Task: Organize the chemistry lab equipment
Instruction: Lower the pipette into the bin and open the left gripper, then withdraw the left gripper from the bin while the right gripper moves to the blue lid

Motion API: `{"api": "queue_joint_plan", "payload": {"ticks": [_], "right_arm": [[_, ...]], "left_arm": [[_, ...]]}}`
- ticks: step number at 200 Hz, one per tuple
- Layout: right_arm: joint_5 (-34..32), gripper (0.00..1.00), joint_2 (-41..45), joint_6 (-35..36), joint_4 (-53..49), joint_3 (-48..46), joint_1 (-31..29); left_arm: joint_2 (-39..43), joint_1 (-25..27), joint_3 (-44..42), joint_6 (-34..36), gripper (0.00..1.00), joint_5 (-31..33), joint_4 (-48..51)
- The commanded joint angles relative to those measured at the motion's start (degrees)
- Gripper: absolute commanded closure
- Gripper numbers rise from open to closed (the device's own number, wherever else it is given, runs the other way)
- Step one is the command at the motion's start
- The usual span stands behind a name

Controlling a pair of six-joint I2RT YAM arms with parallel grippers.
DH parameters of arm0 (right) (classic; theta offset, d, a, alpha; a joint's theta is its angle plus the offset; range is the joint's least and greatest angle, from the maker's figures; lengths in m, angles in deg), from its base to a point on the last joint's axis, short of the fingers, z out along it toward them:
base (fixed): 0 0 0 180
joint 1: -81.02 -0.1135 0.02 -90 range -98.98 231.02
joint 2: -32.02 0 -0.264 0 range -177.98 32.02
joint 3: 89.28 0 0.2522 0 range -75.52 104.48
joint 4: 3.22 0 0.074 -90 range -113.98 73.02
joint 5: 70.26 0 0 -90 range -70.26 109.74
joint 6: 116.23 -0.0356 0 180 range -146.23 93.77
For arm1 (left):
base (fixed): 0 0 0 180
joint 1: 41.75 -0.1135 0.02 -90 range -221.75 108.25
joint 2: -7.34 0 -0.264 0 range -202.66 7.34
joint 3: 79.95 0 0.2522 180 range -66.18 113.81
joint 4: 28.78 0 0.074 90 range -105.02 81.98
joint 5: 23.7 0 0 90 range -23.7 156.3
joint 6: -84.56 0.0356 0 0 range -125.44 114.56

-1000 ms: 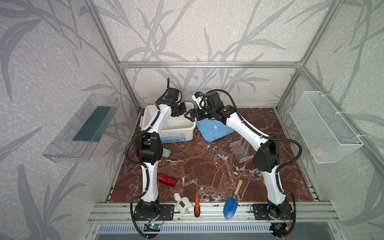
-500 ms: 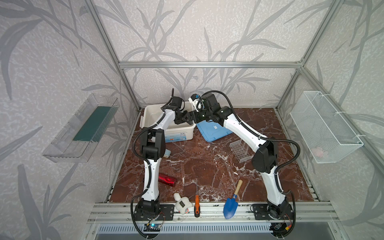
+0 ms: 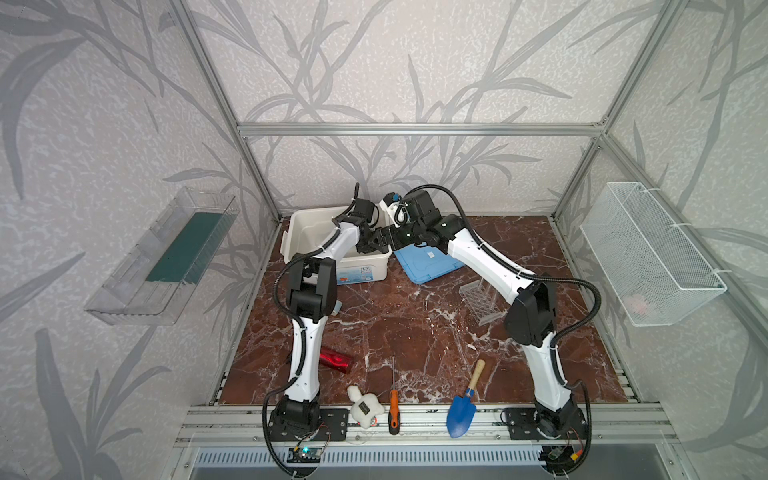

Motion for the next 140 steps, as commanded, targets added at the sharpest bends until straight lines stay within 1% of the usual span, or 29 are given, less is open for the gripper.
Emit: {"api": "queue_joint_plan", "payload": {"ticks": [1,21,46,60,80,95,103,106,140], "right_arm": [[-0.87,0.11,3.89,1.27,-0.48,-0.44,-0.07],[-0.67,0.11,4.15,1.4,-0.8,-0.13,-0.08],[-0.93,0.11,4.86,1.86,-1.53,0.04,-0.06],[-1.43,0.11,5.63,2.3,-2.03,-0.02,-0.07],[-2.17,0.1,7.17,2.91,-2.91,-0.05,-0.07],[-3.09,0.06,8.64,3.21,-3.88,-0.18,-0.09],[-3.9,0.04,9.67,3.24,-4.49,-0.28,-0.11],[-4.29,0.0,10.06,3.12,-4.77,-0.36,-0.07],[-10.2,0.01,15.29,0.28,-7.61,-1.54,-0.08]], "left_arm": [[0.28,-0.06,-0.55,0.36,0.71,1.33,0.5],[0.94,-0.1,-0.6,0.31,0.65,1.82,0.74],[2.31,-0.06,-1.08,0.3,0.64,1.72,0.67],[3.41,-0.06,-1.04,0.29,0.6,2.37,0.9],[5.77,-0.06,-1.06,0.39,0.46,2.8,1.2],[8.0,-0.04,-0.99,0.41,0.36,3.09,1.56],[9.22,-0.06,-0.93,0.32,0.3,3.62,1.94],[9.58,-0.06,-0.91,0.31,0.28,3.79,2.22],[15.42,0.27,-1.54,0.51,0.08,6.4,4.84]]}}
